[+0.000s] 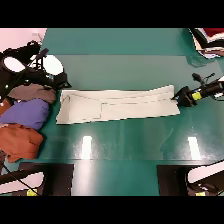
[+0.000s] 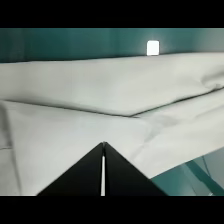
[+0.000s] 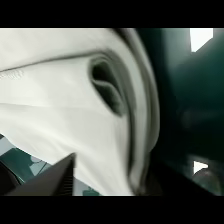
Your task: Fold the shirts.
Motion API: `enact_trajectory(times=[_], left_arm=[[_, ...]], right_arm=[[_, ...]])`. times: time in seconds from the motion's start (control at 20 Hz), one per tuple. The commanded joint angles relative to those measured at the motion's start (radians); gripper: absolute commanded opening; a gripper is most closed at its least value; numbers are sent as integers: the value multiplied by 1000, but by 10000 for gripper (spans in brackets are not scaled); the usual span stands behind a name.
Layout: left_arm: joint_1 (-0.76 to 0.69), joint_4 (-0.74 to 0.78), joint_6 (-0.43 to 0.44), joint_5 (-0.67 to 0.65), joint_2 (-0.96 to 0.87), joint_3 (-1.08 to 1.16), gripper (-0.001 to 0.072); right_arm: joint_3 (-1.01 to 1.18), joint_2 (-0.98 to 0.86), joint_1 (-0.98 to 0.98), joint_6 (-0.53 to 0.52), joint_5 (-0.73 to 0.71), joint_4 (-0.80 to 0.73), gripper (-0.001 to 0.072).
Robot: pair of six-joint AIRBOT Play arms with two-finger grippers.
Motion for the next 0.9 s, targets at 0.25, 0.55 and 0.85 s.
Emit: enact_trajectory(times=[0.25,0.55,0.85], left_arm=[[-285,-10,-1,144,-162,95,26],[-453,-10,-35,116,-433,320,26],[-525,-33,-37,127,-547,397,26]], right_arm=[[-23,100,86,-75,-79,43,15],[158,320,191,10,-49,43,15],[384,347,420,89,-72,42,15]])
